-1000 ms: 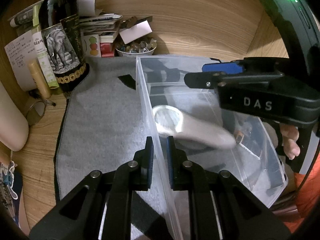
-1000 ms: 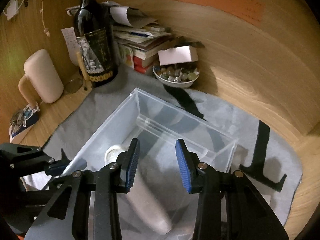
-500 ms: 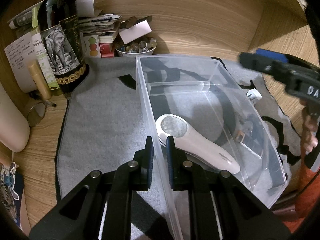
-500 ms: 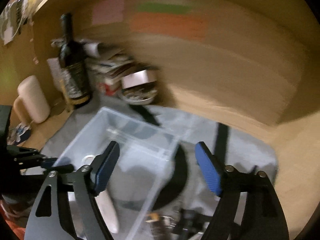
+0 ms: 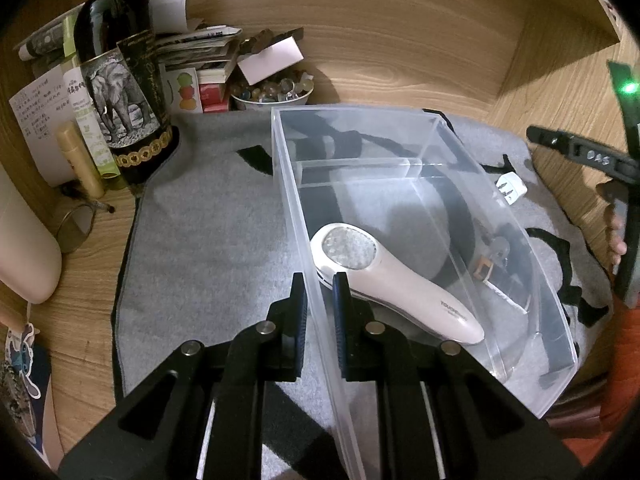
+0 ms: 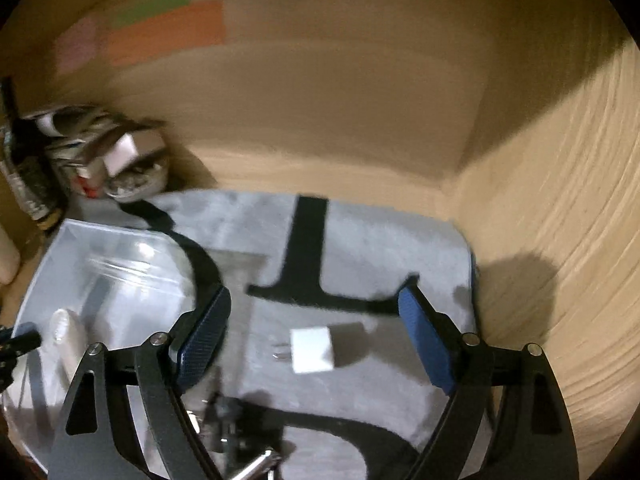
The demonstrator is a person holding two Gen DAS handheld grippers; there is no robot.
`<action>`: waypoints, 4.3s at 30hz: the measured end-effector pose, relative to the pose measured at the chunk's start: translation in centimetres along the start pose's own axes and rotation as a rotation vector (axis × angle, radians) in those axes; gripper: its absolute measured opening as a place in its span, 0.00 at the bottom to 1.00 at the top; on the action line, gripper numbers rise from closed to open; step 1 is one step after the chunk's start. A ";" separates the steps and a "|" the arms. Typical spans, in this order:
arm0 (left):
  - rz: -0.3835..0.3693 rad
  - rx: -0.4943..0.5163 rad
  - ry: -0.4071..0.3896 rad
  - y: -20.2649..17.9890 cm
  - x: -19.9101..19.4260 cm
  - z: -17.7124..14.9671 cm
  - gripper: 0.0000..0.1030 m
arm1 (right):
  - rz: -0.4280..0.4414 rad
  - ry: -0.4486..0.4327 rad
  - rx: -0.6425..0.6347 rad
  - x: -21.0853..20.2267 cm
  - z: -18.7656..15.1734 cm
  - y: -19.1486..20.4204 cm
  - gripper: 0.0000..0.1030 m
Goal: Organize rigid objects
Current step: 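Grasp the white plug adapter on the mat with the right tool, then carry the plug adapter into the box with the right tool and release, then grasp the silver metal cylinder upright with the right tool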
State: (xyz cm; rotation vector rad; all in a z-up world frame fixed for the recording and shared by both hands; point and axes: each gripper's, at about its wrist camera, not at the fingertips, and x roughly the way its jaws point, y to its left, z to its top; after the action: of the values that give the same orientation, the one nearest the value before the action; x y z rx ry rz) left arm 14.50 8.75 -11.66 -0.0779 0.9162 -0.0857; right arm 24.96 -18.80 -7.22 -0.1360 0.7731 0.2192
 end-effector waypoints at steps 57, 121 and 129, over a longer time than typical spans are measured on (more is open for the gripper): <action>0.020 -0.001 0.015 -0.4 0.4 0.0 0.12 | 0.321 -0.105 -0.224 -4.2 0.7 12.0 0.30; 0.013 0.009 0.009 -0.3 0.6 0.2 0.12 | 0.016 0.107 -0.016 -3.9 -7.9 2.0 0.60; 0.011 0.016 0.005 -0.4 0.5 0.1 0.13 | 0.072 0.182 0.094 -3.6 -10.7 0.6 0.60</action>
State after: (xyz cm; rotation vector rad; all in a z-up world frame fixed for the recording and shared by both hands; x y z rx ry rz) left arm 14.85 8.32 -12.01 -0.0577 0.9208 -0.0836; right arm 15.01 -20.88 -12.28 -0.0391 0.9686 0.2400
